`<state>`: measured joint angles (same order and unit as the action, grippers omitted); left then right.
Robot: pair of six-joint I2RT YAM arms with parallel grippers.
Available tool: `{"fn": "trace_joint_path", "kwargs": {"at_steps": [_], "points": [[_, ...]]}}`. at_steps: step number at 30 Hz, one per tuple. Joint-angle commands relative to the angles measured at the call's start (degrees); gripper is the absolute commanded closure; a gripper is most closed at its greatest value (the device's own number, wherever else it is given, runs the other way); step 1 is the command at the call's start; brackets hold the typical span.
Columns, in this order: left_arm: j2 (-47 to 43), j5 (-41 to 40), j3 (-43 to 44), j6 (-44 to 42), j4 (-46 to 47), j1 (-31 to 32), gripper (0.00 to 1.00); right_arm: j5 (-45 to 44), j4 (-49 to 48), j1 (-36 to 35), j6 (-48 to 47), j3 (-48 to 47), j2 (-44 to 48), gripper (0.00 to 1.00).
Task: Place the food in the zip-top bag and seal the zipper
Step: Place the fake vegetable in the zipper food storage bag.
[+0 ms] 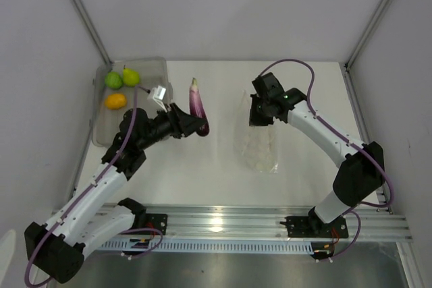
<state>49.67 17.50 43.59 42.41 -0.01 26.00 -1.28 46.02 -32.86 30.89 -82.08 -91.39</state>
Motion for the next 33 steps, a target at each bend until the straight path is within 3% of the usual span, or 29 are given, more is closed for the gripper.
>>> {"fn": "trace_joint_path", "kwargs": {"at_steps": [1, 5, 6, 7, 10, 16, 20, 26, 33], "points": [[0.5, 18.3, -2.3, -0.5, 4.7, 1.3, 0.99, -2.1, 0.9, 0.3, 0.5, -1.7, 0.3, 1.0], [0.8, 19.3, -0.9, -8.4, 0.5, 5.5, 0.99, -1.5, 0.2, 0.3, 0.6, -1.6, 1.1, 1.0], [0.8, 22.7, -1.3, -9.4, 1.2, 5.7, 0.99, -1.2, 0.1, 0.2, 0.6, -1.5, 1.2, 1.0], [1.3, 25.5, -1.6, -8.8, 5.0, 5.8, 0.99, -0.9, 0.1, 0.1, 0.5, -1.4, 1.4, 1.0], [4.8, 30.3, 0.3, -6.5, 4.6, 6.3, 0.99, -1.8, 0.4, 0.1, 0.2, -1.2, 2.1, 1.0], [12.0, 25.7, 8.0, -2.5, -14.1, 7.3, 1.0, -7.9, -3.7, -0.7, -0.6, 1.6, 5.3, 1.0], [12.6, 25.3, 8.0, 0.9, -14.6, 7.6, 0.99, -8.4, -7.6, -0.8, -1.9, 3.5, 6.7, 1.0], [18.8, 27.7, 13.9, 0.2, -23.4, 8.5, 0.99, -10.1, -9.3, -4.2, -7.4, 3.2, 5.4, 1.0], [20.1, 24.3, 13.3, 1.6, -25.7, 8.8, 0.99, -13.8, -10.3, -9.5, -11.3, 2.4, 5.0, 1.0]]}}
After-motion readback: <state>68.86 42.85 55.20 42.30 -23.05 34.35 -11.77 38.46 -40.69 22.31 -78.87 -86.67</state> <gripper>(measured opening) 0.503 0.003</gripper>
